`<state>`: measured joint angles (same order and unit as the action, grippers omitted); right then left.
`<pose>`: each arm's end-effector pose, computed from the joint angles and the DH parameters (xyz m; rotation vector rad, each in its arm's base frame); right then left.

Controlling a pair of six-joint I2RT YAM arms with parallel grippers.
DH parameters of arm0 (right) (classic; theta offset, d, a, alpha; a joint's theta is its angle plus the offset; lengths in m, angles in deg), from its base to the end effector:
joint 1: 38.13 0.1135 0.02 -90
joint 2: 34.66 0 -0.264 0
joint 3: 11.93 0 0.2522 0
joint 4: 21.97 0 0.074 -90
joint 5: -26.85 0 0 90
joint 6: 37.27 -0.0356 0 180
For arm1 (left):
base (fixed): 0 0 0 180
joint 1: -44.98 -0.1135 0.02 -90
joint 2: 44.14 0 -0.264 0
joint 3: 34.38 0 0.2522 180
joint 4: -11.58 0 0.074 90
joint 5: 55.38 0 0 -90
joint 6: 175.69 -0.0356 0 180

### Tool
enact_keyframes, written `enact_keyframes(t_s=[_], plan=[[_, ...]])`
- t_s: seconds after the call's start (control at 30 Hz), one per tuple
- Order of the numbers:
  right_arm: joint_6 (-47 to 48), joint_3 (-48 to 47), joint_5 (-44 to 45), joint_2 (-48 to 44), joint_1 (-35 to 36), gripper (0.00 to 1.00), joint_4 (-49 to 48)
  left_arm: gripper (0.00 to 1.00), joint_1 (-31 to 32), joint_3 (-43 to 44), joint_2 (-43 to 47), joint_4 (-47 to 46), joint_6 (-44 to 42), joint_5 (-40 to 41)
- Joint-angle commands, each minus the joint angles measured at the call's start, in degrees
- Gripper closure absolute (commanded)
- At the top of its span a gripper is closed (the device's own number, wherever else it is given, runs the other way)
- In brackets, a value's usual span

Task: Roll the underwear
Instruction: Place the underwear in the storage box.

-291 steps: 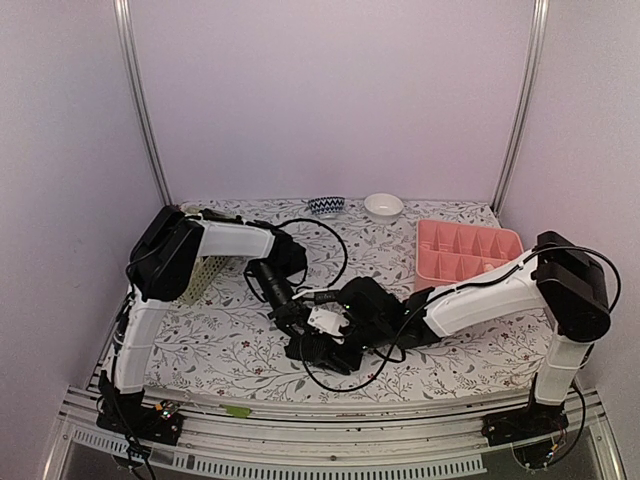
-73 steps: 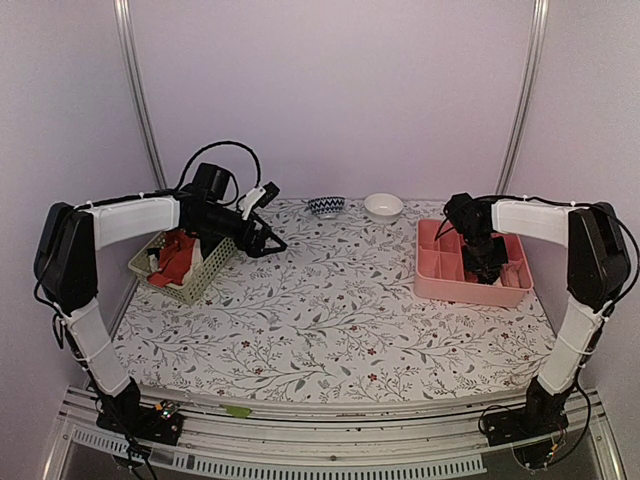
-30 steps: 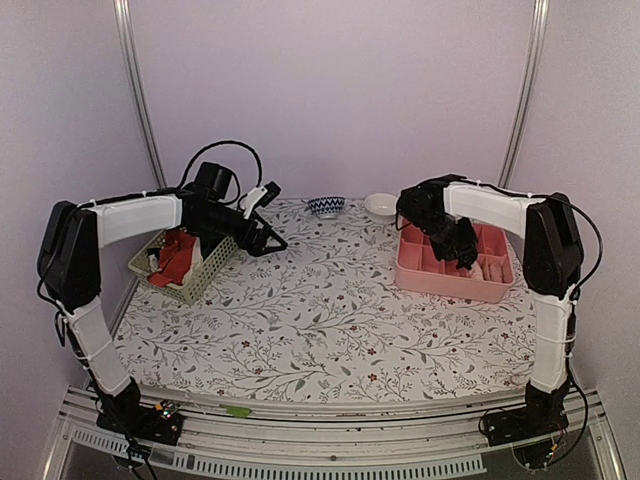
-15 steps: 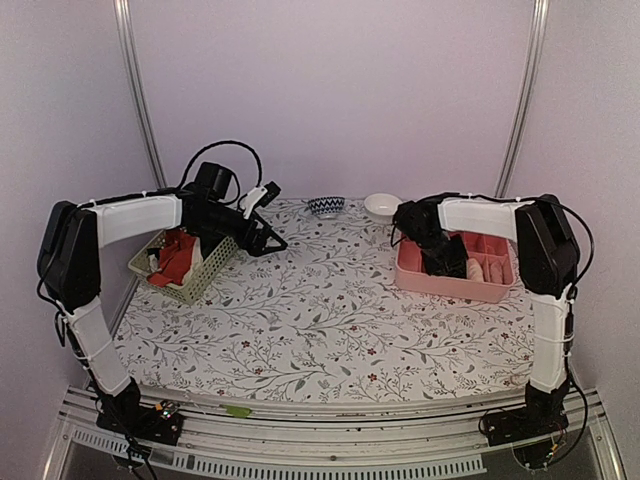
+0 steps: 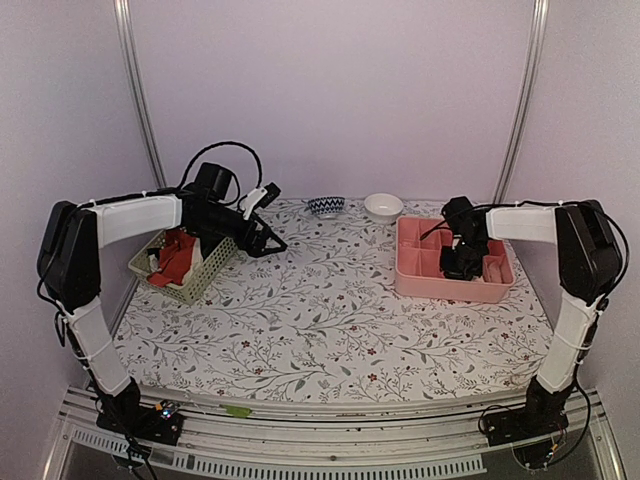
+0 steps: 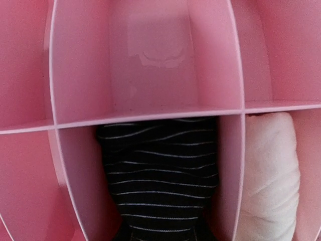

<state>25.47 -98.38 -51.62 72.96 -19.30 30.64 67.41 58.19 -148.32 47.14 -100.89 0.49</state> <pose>0.3482 0.1112 0.1695 0.2461 2.7911 -0.1040 0.3640 -0.1719 0.2428 1.0154 2.1118 -0.7703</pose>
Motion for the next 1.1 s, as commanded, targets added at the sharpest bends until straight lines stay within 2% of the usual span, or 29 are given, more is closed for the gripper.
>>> enact_keyframes(t_s=[0.0, 0.1, 0.23, 0.33, 0.63, 1.07], plan=[[3.5, 3.0, -7.6, 0.3, -4.4, 1.00, -0.4, 0.04, -0.1, 1.3, 1.3, 0.7, -0.6, -1.1], [7.4, 3.0, -10.4, 0.6, -8.1, 1.00, -0.8, 0.04, -0.2, 1.3, 1.3, 0.8, -0.8, -1.0], [12.4, 2.2, -11.7, -0.5, -11.1, 0.86, -0.3, 0.04, -0.2, 1.1, 1.9, 1.0, -1.1, -0.5], [16.4, 1.3, -11.4, -0.8, -12.0, 0.80, 0.0, 0.04, -0.3, 0.6, 2.1, 0.9, -1.5, -0.2], [19.3, -4.6, -12.9, -1.5, -12.8, 0.43, 2.6, 0.04, -1.2, 2.8, 2.0, 2.7, -2.2, 0.0], [19.6, -15.5, -12.8, -7.7, -12.8, 0.29, 10.0, 0.04, -9.0, 10.0, 4.9, 3.0, -0.6, -3.1]])
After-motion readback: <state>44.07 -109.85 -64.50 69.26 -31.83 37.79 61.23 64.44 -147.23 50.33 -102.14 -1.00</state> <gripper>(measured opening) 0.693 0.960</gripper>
